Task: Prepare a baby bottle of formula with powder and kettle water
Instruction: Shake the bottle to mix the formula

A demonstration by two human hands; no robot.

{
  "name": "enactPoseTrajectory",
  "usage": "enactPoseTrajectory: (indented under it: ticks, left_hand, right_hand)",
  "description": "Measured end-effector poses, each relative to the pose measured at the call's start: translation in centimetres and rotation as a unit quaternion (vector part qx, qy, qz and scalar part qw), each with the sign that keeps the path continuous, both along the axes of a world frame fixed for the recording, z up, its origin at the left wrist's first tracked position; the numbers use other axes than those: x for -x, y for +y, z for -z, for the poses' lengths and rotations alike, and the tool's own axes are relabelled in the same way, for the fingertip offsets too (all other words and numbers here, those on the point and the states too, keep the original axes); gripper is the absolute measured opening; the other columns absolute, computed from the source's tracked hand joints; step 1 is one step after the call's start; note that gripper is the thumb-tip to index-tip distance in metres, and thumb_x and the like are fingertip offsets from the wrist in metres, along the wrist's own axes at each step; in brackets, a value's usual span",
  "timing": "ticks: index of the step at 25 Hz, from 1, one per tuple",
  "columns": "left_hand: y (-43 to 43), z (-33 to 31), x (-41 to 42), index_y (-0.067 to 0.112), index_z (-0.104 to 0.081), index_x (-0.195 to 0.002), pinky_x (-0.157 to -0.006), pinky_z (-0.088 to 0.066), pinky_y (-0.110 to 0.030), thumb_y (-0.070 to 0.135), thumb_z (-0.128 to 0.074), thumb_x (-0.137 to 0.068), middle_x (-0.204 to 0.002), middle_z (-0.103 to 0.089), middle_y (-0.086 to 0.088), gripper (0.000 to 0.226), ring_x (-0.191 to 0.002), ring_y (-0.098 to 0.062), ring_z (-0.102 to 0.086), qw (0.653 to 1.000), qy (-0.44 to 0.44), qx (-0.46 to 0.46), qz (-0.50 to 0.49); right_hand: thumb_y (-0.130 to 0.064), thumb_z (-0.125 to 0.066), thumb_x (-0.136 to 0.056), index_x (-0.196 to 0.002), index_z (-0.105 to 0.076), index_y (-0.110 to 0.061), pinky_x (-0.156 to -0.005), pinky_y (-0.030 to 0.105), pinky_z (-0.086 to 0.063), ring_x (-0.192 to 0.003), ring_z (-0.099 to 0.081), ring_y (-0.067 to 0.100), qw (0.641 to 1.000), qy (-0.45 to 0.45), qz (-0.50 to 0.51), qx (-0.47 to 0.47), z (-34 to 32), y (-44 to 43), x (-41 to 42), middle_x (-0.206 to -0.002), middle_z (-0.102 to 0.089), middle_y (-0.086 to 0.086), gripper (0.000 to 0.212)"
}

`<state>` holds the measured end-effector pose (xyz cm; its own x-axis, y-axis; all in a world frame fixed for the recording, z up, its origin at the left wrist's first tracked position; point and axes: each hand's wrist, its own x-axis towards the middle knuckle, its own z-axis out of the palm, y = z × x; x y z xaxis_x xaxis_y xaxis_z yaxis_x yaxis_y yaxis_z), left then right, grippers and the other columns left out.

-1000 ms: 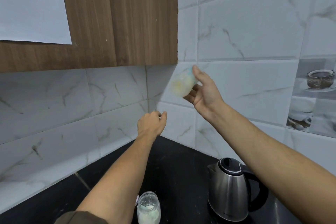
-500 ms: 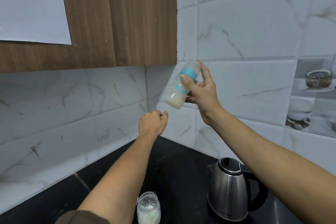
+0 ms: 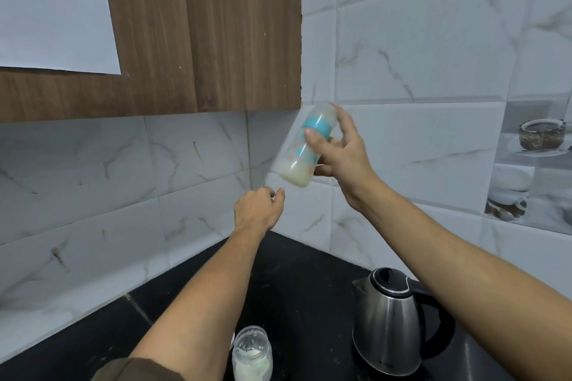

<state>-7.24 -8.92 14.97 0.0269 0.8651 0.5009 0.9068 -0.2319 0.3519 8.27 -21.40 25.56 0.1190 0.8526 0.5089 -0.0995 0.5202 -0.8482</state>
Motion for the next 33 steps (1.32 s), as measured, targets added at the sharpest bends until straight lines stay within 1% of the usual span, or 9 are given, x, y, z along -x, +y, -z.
enactPoseTrajectory:
  ticks: [2,6,8,11,14,20,26,31,33]
  left_hand:
    - [0.0,-0.4,-0.2,0.017,-0.068,-0.091,-0.071,-0.054,-0.034,0.053,-0.035,-0.107,-0.077,-0.067,-0.001,0.051,-0.076,-0.022,-0.065,1.0,0.005,-0.003,0.002]
    - [-0.1,-0.4,-0.1,0.016,-0.071,-0.09,-0.067,-0.042,-0.032,0.051,-0.033,-0.107,-0.072,-0.064,-0.001,0.054,-0.073,-0.024,-0.059,1.0,0.014,-0.005,-0.005]
    - [-0.1,-0.3,0.1,0.015,-0.071,-0.089,-0.067,-0.042,-0.032,0.05,-0.033,-0.107,-0.072,-0.065,-0.002,0.055,-0.072,-0.025,-0.06,1.0,0.01,-0.007,-0.006]
    - [0.1,-0.5,0.1,0.015,-0.069,-0.088,-0.066,-0.043,-0.032,0.051,-0.032,-0.107,-0.075,-0.066,-0.003,0.055,-0.074,-0.026,-0.062,1.0,0.016,-0.01,-0.006]
    - [-0.1,-0.7,-0.3,0.016,-0.062,-0.085,-0.068,-0.05,-0.034,0.049,-0.034,-0.107,-0.079,-0.066,-0.005,0.048,-0.076,-0.027,-0.062,1.0,0.018,-0.008,-0.002]
    - [0.0,-0.5,0.2,0.015,-0.072,-0.092,-0.067,-0.043,-0.033,0.051,-0.032,-0.107,-0.072,-0.063,-0.002,0.055,-0.074,-0.027,-0.059,1.0,0.008,-0.004,-0.005]
    - [-0.3,0.0,-0.3,0.016,-0.057,-0.082,-0.074,-0.057,-0.037,0.046,-0.039,-0.106,-0.074,-0.06,-0.003,0.043,-0.079,-0.029,-0.065,1.0,-0.007,0.0,0.007]
    - [-0.1,0.2,0.1,0.016,-0.071,-0.087,-0.068,-0.045,-0.034,0.051,-0.031,-0.107,-0.067,-0.06,0.0,0.056,-0.073,-0.027,-0.061,1.0,0.006,-0.003,0.001]
    - [0.0,-0.1,0.3,0.016,-0.072,-0.088,-0.068,-0.047,-0.034,0.051,-0.031,-0.107,-0.07,-0.063,-0.001,0.057,-0.073,-0.026,-0.061,1.0,0.011,-0.003,-0.006]
  right_hand:
    - [-0.021,-0.078,-0.095,-0.16,-0.032,-0.038,-0.076,0.039,-0.066,-0.101,-0.077,0.023,0.999,-0.045,-0.004,-0.029,0.2,-0.1,0.0,-0.121,-0.073,0.012,0.081]
    - [-0.024,-0.074,-0.099,-0.162,-0.022,-0.036,-0.083,0.043,-0.066,-0.105,-0.073,0.021,0.962,0.248,0.094,-0.063,-1.4,0.5,0.0,-0.118,-0.068,0.001,0.083]
    - [-0.025,-0.074,-0.099,-0.161,-0.021,-0.036,-0.085,0.045,-0.066,-0.107,-0.073,0.022,0.944,0.305,0.11,-0.066,-1.9,1.0,-0.3,-0.118,-0.065,-0.002,0.083]
    - [-0.023,-0.075,-0.098,-0.16,-0.026,-0.035,-0.075,0.04,-0.066,-0.104,-0.076,0.026,0.994,0.102,0.026,-0.019,-1.2,0.4,0.1,-0.117,-0.071,0.005,0.08]
    - [-0.02,-0.077,-0.096,-0.158,-0.033,-0.038,-0.072,0.038,-0.064,-0.099,-0.078,0.025,0.997,-0.062,-0.032,-0.017,-0.2,0.0,0.5,-0.117,-0.074,0.012,0.078]
    - [-0.026,-0.073,-0.1,-0.161,-0.022,-0.035,-0.081,0.043,-0.066,-0.112,-0.072,0.026,0.947,0.304,0.088,-0.057,-1.7,1.0,0.5,-0.115,-0.064,-0.007,0.081]
    - [-0.018,-0.079,-0.093,-0.157,-0.035,-0.038,-0.076,0.04,-0.066,-0.105,-0.077,0.027,0.997,-0.074,-0.019,-0.029,1.0,-0.1,0.4,-0.124,-0.071,0.015,0.08]
    - [-0.019,-0.076,-0.098,-0.162,-0.021,-0.037,-0.085,0.045,-0.066,-0.113,-0.073,0.026,0.957,0.265,0.087,-0.082,-1.5,0.8,-0.1,-0.125,-0.07,0.011,0.086]
    - [-0.019,-0.075,-0.098,-0.162,-0.019,-0.037,-0.088,0.048,-0.064,-0.115,-0.072,0.024,0.958,0.263,0.097,-0.068,-1.2,1.0,-0.2,-0.129,-0.068,0.011,0.087]
